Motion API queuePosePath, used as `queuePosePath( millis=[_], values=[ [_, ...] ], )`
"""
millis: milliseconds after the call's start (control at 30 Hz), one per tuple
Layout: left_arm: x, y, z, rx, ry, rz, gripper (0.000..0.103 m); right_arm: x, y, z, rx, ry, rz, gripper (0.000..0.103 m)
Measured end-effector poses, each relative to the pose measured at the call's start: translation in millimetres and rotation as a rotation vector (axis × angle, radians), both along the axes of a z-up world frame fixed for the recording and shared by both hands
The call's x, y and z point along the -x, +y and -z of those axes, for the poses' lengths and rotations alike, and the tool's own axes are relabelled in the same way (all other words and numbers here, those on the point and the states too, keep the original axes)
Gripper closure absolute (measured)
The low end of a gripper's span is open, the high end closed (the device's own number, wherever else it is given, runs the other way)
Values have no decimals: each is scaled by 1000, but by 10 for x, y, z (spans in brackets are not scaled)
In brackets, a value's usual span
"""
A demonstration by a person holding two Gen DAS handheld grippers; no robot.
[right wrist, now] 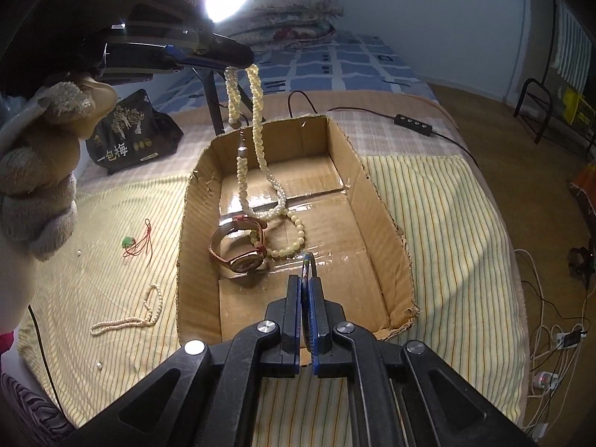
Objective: Organize jewelry
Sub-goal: 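Carry the bangle into the box and open the right tool while the left tool releases the necklace there, then move both open tools from the box to the long pearl strand and pearl earring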
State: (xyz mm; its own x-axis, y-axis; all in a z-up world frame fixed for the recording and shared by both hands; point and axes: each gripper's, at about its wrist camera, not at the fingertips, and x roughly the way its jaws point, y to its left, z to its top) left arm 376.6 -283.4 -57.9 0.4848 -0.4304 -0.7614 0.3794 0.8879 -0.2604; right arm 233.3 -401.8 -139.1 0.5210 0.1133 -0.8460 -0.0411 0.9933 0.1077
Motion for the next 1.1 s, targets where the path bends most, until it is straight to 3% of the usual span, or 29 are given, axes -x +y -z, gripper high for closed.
queuePosePath(
  millis=[67, 133, 167, 233, 267, 400, 800, 1100],
  values=[
    [-4, -15, 20, -7, 1, 5, 98, -3, 2, 11, -5, 0, -1, 100],
    [8, -18, 23, -8, -1, 4, 97, -1, 15, 14, -2, 3, -3, 73],
    [11, -18, 25, -8, 3, 7, 97, 3, 21, 12, -3, 2, -5, 69],
    [21, -23, 28, -15, 8, 14, 95, 9, 46, 15, 1, 8, -13, 67],
    [31, -18, 28, -19, 9, 17, 89, 14, 56, 17, 8, 8, -14, 65],
    [88, 42, 7, -23, -1, 11, 84, 45, 101, -10, 37, -3, -19, 48],
    [370, 416, -185, -38, -42, -23, 84, 196, 155, -223, 47, -57, -6, 45],
    [684, 934, -413, -43, -79, -77, 84, 394, 298, -453, 20, -114, -13, 40]
  ],
)
